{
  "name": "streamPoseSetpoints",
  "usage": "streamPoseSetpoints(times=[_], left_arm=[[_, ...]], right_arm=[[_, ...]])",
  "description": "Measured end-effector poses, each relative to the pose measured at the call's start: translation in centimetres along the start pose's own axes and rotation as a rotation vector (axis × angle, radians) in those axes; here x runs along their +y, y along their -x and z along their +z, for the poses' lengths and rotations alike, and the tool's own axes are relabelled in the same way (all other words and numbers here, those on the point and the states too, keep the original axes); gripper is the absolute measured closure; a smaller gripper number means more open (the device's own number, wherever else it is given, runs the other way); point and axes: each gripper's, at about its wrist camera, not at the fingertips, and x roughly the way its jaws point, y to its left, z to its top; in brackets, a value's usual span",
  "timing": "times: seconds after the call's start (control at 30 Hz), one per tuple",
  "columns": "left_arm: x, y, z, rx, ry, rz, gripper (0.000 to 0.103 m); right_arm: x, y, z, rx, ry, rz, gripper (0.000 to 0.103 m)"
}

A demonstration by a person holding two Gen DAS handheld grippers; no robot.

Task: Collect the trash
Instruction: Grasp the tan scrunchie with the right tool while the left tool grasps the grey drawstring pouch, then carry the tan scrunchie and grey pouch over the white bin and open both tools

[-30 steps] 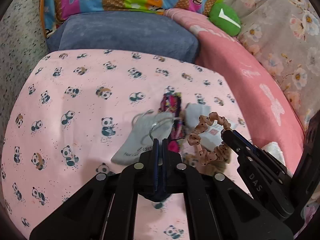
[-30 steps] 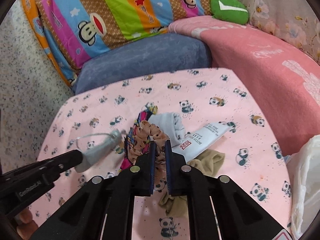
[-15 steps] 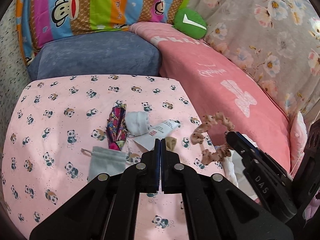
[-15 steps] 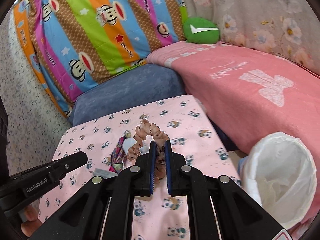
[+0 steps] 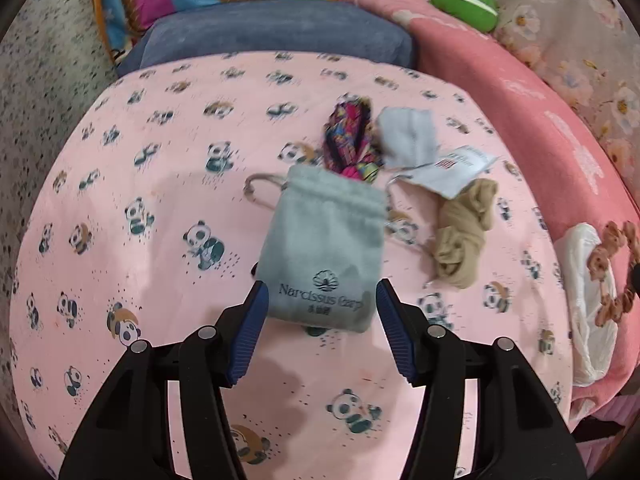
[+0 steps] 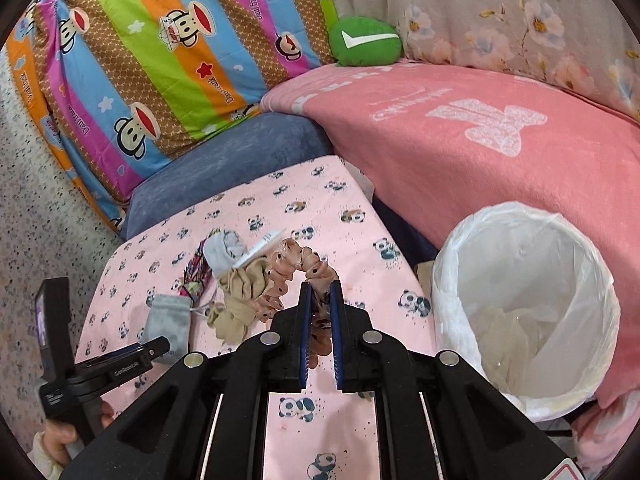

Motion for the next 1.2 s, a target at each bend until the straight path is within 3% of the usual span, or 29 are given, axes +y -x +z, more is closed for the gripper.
streamPoseSetpoints(times=[0.2,0.33,0.6,0.93,1.2], left_arm=[[-0.3,-1.4,-0.3,0.015,-0.024,0.017,0.052],[-0.9,-1.7,-0.8,0.031,-0.048,0.025,0.081],[-1.8,0.6,-0.4,0.003,-0.046,-0.039,0.097],[-6.6,4.7,-0.1,-0.059,-0.102,-0.122,0.098],[-12.9,6.9,0.2,-0.082,-0.197,-0.212,0.098]], right_arm=[[0.9,-1.1,-0.9,0.033,0.016,0.019,0.094],[1.6,-1.8,-1.3,0.052,0.032,0.029,0.094],[2.0,-1.7,-1.6,0.056,0.040,0.038,0.094],[1.2,-0.2,-1.1,0.025,0.028,0.045,0.094],[-1.2,1.5,-0.6,-0.016,-0.009,0.029,0.094]])
